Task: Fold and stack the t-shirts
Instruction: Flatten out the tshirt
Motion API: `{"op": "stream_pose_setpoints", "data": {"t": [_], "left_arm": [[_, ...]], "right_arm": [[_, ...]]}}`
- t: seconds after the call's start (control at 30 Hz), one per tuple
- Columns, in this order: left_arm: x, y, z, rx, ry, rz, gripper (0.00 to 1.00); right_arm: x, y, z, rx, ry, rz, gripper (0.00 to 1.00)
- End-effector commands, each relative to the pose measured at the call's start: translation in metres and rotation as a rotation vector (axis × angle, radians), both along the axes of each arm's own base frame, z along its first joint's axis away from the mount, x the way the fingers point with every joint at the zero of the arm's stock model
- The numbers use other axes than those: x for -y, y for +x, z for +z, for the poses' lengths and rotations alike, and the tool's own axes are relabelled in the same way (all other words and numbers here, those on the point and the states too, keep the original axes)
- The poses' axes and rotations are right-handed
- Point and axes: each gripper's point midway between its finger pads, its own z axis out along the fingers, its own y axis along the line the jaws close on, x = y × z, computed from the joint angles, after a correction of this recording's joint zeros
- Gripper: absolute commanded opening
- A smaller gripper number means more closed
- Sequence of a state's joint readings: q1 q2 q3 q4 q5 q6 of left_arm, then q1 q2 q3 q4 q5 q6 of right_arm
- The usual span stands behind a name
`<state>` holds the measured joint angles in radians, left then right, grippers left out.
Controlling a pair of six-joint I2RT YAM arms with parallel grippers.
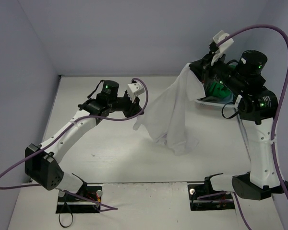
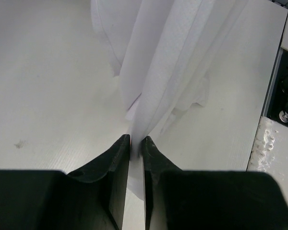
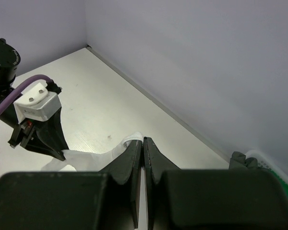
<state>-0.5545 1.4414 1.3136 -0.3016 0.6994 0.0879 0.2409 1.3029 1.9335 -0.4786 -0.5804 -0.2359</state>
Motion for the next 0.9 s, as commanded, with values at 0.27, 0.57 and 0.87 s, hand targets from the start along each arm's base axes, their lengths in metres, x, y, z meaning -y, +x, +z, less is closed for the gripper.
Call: {"op": "stream_pose_setpoints", "data": {"t": [0.27,0.57,0.87], "left_arm": [[-0.047,0.01,0.069,0.122,-0.064,0.114,0.12],[-0.035,0.005,0.067,0.047,-0.142,0.052,0.42],[-0.01,0.02,0.027,-0.019,-0.122,0.003,0.62]], "right_arm": [[0.003,-0.019,0.025,0.122,0.024,0.021,0.0],[0.002,-0.018,0.021,0.112,0.029,0.022,0.0],[-0.002,-0.017,0.027,0.105,0.048,0.04,0.0]]}}
